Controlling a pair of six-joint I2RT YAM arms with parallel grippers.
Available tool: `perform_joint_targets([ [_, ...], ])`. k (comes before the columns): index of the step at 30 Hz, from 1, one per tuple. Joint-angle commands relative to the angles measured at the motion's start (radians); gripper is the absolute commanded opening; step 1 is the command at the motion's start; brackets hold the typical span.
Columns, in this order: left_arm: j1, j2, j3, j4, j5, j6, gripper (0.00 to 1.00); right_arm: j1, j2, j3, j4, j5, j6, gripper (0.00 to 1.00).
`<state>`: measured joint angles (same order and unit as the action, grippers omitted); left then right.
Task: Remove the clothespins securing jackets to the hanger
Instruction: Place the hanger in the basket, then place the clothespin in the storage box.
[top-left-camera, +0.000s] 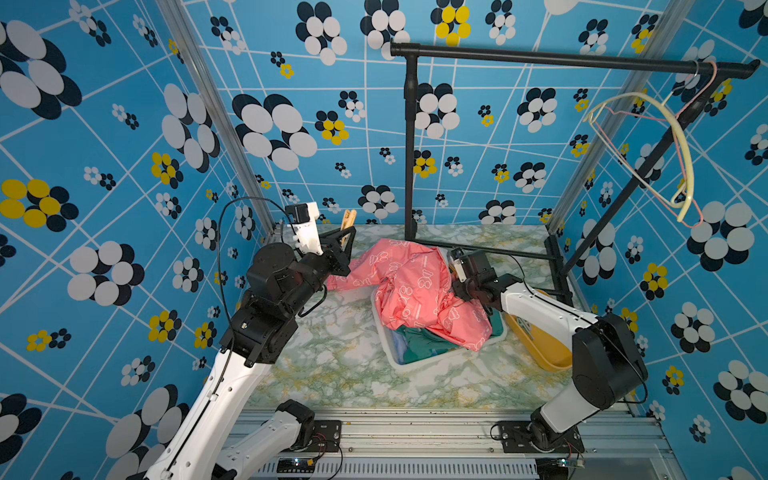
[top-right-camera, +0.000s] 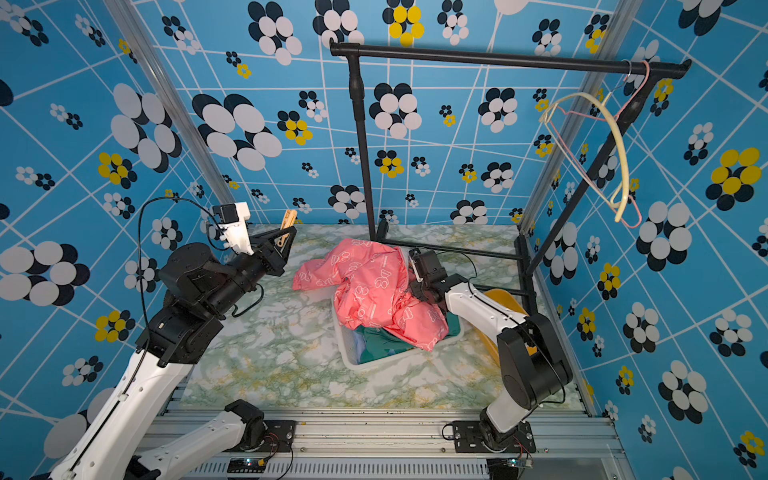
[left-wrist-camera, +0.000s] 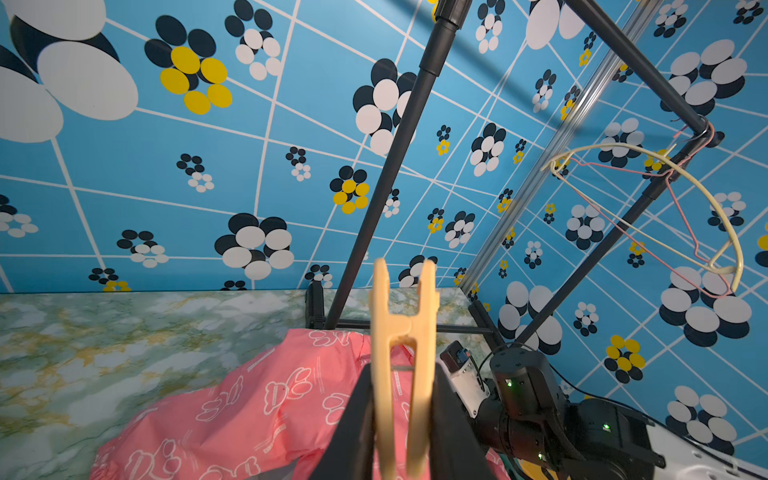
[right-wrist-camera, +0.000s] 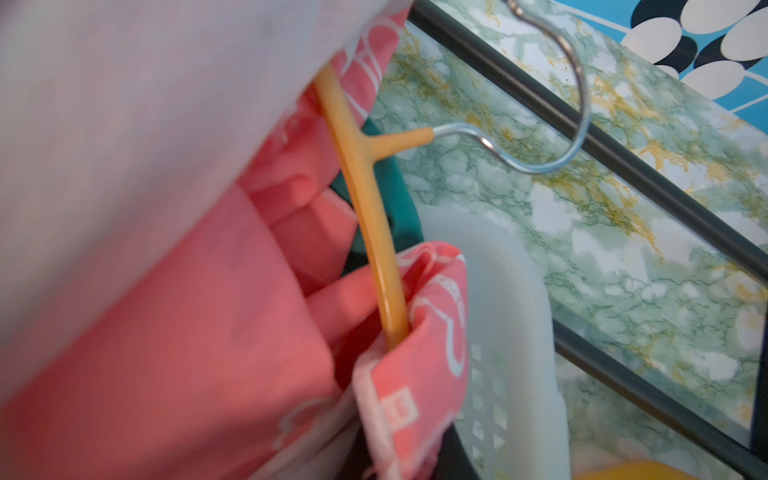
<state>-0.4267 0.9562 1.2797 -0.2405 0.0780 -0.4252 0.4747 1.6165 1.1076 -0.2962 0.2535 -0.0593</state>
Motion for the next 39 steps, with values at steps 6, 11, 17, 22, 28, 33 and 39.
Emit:
perform_joint_targets([
  [6,0.017,0.097,0.113,-0.068,0.2,0.042,0.0,-0.006,-0.337,-0.057,-0.107,-0.05,0.025,0.54],
  [11,0.018,0.192,0.168,-0.085,0.454,0.078,0.0,-0.006,-0.623,-0.102,-0.044,-0.146,0.035,0.76],
  [17,0.001,0.285,0.157,0.046,0.796,0.082,0.0,-0.005,-0.73,-0.075,0.087,-0.536,0.064,0.79],
  [22,-0.036,0.315,0.164,0.048,0.894,0.122,0.0,-0.006,-0.715,-0.07,0.178,-0.778,0.087,0.79],
  [28,-0.112,0.328,0.144,0.051,1.005,0.235,0.0,-0.005,-0.715,-0.053,0.256,-0.925,0.091,0.79],
  [33,-0.152,0.352,0.168,-0.025,1.015,0.319,0.0,-0.004,-0.731,-0.043,0.302,-1.006,0.107,0.79],
  [39,-0.184,0.395,0.214,-0.108,1.002,0.381,0.0,0.003,-0.734,-0.043,0.331,-1.065,0.128,0.79],
])
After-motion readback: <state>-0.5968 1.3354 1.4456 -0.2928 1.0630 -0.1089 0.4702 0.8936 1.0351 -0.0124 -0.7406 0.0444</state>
